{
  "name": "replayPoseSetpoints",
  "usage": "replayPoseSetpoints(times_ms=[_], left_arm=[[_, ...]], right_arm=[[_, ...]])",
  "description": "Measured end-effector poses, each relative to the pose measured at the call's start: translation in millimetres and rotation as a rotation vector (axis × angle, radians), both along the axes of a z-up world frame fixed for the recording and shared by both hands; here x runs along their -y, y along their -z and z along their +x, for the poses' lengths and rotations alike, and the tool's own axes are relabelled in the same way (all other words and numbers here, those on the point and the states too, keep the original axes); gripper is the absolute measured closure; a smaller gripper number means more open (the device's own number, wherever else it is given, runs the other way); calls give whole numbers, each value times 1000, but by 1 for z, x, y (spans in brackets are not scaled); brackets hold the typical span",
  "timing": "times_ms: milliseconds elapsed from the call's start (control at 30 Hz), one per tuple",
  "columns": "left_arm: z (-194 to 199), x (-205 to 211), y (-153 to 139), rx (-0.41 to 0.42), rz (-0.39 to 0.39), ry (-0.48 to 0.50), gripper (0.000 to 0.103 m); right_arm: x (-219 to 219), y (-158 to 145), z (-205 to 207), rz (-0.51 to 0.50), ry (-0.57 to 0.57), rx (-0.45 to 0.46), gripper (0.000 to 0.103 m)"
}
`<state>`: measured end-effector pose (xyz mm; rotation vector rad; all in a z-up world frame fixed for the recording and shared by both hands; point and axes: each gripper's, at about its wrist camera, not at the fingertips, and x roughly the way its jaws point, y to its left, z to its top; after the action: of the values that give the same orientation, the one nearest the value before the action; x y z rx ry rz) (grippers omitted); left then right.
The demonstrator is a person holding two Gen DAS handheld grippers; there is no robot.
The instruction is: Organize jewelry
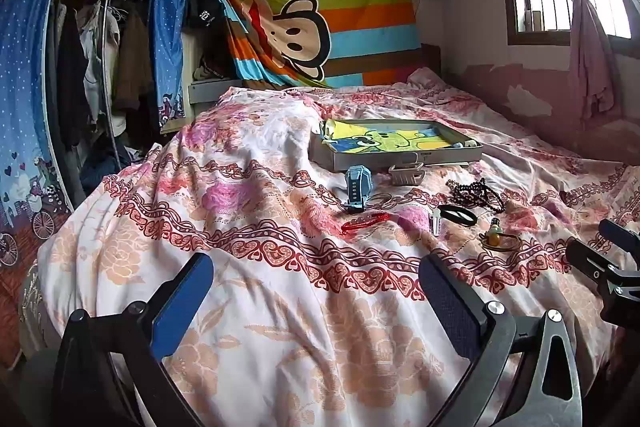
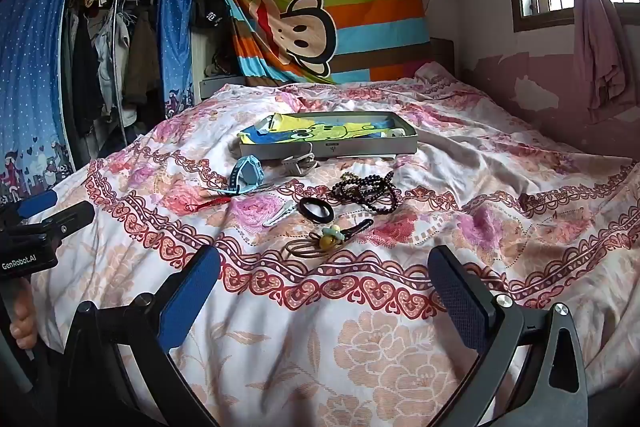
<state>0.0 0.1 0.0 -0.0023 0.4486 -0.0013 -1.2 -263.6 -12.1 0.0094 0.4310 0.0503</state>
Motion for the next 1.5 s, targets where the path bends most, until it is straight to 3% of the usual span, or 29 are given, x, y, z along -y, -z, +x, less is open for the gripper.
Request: replayPoseSetpoints(times_ms=[1500], left_arm=[[0, 0, 3, -4, 2, 1, 0]], right_arm=[[0, 0, 0, 5, -1, -5, 1]])
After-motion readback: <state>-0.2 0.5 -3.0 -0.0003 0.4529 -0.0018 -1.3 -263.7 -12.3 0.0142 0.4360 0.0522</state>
